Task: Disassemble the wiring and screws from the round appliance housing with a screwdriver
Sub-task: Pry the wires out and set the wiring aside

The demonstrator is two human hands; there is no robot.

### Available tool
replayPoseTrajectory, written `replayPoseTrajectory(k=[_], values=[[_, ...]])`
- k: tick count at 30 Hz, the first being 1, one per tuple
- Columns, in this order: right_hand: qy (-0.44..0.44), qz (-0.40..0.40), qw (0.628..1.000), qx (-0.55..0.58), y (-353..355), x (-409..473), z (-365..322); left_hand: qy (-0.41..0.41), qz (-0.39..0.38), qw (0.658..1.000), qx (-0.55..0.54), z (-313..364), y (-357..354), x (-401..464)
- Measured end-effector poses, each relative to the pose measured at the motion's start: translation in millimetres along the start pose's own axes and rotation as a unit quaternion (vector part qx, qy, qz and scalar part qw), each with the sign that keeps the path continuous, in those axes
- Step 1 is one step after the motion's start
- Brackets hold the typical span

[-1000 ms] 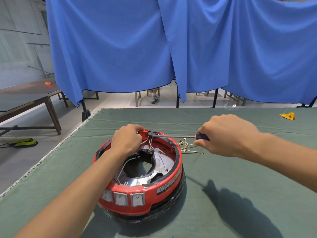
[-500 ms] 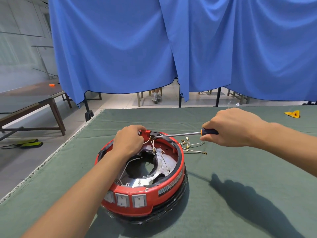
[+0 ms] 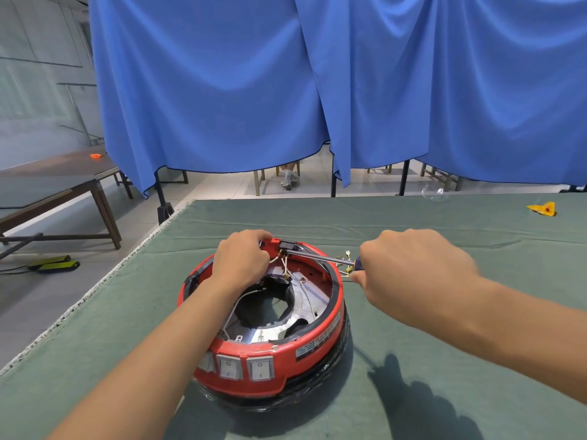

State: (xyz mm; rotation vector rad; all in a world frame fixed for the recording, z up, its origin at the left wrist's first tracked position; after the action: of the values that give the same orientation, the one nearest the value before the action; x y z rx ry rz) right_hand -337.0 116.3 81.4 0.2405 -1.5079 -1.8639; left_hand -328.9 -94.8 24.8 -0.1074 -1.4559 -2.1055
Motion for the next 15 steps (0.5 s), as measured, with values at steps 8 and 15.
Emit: replayPoseTrajectory(k=[8,15], values=[[0.008,0.009,1.0,-0.005,-0.5,6.9,8.5,-0.002,-0.013,1.0,-0.012,-0.1,-1.5,2.7],[0.056,0.019,0.998,0.007,-7.2,12.6,15.1,0.021,-0.007,0.998,-0.054,-7.6,-0.1,4.2]])
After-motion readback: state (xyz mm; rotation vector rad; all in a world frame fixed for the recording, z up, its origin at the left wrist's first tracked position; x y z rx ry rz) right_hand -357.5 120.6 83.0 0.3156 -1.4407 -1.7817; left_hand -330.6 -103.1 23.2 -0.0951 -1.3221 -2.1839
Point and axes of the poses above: each hand's wrist, its own x-axis towards the middle knuckle, its own y-axis out of the back of the hand, z = x × y, the point moved 10 cm from there along x, towards the middle knuckle, and after that the axes turned 11 degrees about -y, right-handed, at the moved point
